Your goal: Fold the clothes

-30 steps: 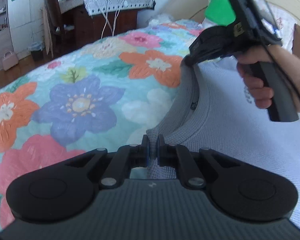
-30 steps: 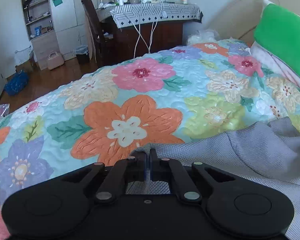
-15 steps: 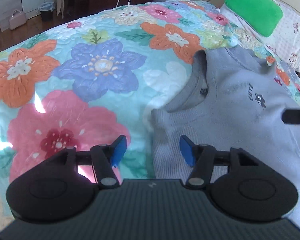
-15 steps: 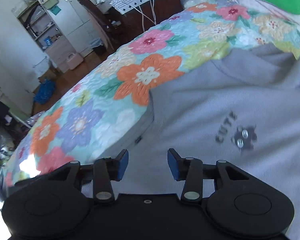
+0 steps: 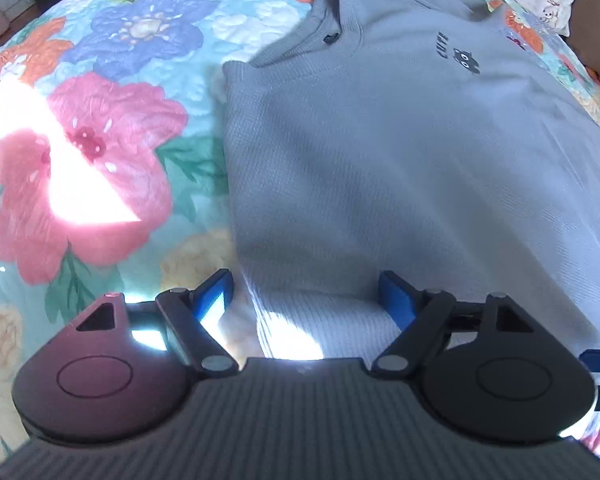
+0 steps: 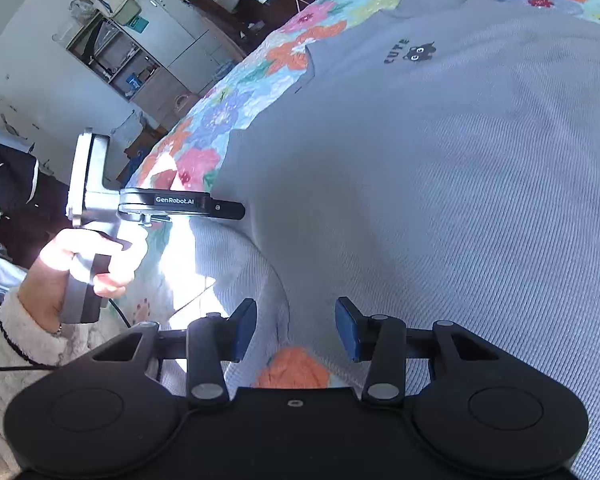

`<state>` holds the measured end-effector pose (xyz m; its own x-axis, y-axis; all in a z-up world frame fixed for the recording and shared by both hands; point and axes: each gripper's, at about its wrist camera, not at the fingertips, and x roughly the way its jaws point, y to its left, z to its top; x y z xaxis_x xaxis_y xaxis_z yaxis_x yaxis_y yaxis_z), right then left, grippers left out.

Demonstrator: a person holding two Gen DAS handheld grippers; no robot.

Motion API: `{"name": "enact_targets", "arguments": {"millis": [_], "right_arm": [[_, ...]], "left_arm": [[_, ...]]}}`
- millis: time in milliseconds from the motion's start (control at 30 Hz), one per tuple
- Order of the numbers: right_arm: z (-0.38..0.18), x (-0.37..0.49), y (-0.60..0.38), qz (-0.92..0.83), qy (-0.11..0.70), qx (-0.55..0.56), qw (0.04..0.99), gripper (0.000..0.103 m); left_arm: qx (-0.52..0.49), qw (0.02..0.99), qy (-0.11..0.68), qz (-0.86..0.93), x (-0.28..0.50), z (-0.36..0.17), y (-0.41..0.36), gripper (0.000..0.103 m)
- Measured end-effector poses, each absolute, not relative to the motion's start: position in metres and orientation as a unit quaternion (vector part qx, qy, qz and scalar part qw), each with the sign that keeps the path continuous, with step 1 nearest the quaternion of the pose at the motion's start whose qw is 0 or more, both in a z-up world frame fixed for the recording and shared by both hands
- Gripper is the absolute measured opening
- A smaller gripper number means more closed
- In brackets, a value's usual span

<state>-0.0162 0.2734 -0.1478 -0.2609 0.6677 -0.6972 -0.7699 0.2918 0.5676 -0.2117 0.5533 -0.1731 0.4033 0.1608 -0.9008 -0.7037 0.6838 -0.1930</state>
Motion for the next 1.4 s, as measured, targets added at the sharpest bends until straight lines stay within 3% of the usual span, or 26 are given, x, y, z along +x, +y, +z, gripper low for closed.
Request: {"name": "enact_targets", "arguments": {"millis": [100, 200, 367, 400, 467, 500, 633, 667, 700, 767, 1033, 1400], "right_arm": [[-0.155, -0.023, 0.272, 0.601, 0.55, -0.033, 0.579, 0.05], [-0.164, -0.029, 0.268, 0.603, 0.578, -0.017, 0.549, 0.06], [-0.18, -0.042, 0.261, 0.614, 0.613, -0.005, 0.496, 0.063], [-0.183, -0.045, 0.261, 0.619, 0.62, -0.002, 0.483, 0.064], [-0.188, -0.047, 0.265, 0.62, 0.624, 0.004, 0.475, 0.066], [-0.19, -0.049, 0.27, 0.622, 0.624, 0.0, 0.474, 0.067], [-0.198, -0.062, 0.292, 0.632, 0.618, -0.035, 0.466, 0.067], [-0.198, -0.066, 0.294, 0.636, 0.609, -0.041, 0.471, 0.064], [-0.197, -0.068, 0.296, 0.642, 0.598, -0.048, 0.478, 0.044], [-0.194, -0.073, 0.301, 0.652, 0.574, -0.062, 0.492, 0.006], [-0.126, -0.03, 0.3, 0.664, 0.417, -0.036, 0.62, 0.006], [-0.045, 0.11, 0.35, 0.591, 0.368, -0.091, 0.712, 0.005]], "left_arm": [[-0.317, 0.787, 0.473, 0.238, -0.224, -0.169, 0.542, 0.078], [-0.385, 0.771, 0.468, 0.196, -0.236, -0.168, 0.547, 0.079], [-0.432, 0.748, 0.47, 0.184, -0.249, -0.166, 0.551, 0.077], [-0.427, 0.751, 0.47, 0.179, -0.248, -0.166, 0.547, 0.074], [-0.418, 0.759, 0.469, 0.169, -0.247, -0.167, 0.539, 0.053], [-0.411, 0.763, 0.47, 0.167, -0.247, -0.167, 0.535, 0.038], [-0.383, 0.775, 0.464, 0.193, -0.248, -0.159, 0.526, 0.02], [-0.385, 0.778, 0.456, 0.196, -0.25, -0.157, 0.526, 0.017], [-0.387, 0.783, 0.445, 0.197, -0.251, -0.154, 0.528, 0.008], [-0.391, 0.793, 0.423, 0.199, -0.254, -0.149, 0.53, 0.004], [-0.383, 0.84, 0.331, 0.193, -0.21, -0.1, 0.547, 0.004], [-0.349, 0.882, 0.26, 0.182, -0.097, -0.061, 0.577, 0.003]]}}
